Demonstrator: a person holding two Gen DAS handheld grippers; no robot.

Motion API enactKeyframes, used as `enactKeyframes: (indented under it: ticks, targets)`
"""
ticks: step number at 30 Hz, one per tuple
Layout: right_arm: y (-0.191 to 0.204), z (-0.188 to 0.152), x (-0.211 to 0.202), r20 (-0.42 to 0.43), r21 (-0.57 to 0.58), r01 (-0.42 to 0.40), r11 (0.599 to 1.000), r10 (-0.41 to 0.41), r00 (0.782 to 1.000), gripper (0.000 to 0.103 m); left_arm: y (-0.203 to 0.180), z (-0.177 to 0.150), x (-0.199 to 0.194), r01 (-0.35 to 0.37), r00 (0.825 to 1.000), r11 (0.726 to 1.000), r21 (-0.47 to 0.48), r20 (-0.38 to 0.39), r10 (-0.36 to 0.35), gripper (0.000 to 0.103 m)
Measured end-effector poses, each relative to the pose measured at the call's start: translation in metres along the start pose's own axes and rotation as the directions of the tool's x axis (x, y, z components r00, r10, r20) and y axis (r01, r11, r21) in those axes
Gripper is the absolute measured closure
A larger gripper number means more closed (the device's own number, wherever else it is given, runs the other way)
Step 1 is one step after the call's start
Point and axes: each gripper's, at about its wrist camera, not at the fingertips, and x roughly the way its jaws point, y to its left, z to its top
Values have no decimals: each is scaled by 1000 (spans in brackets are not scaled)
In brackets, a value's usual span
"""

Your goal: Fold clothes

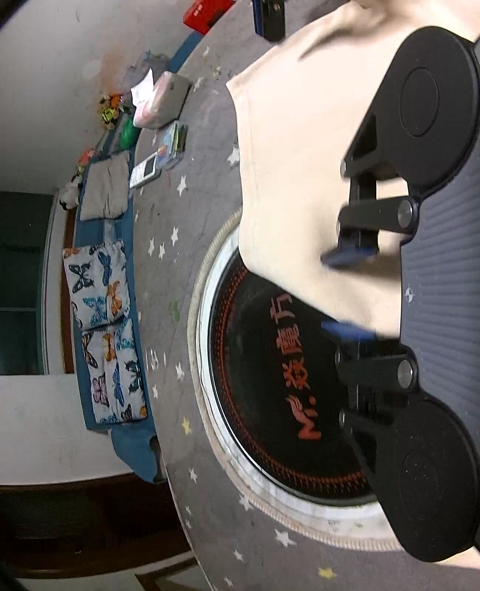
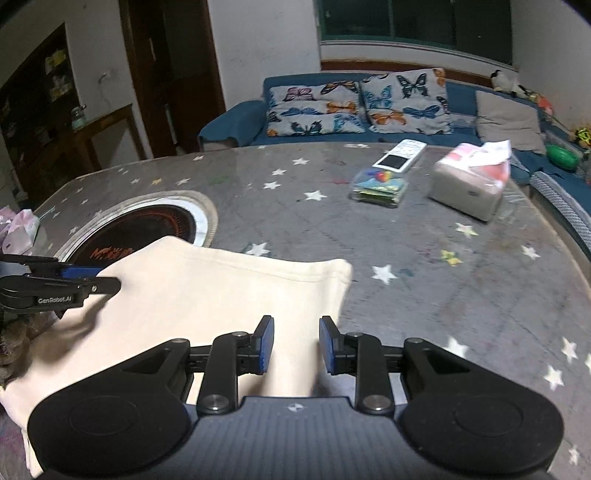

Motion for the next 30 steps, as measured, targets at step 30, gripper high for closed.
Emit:
enactKeyframes:
  ticks: [30]
  targets:
    - [-17, 4, 18, -27, 22, 44, 999, -44, 999, 70, -77, 2, -8, 183, 983, 967, 175, -28, -181, 64]
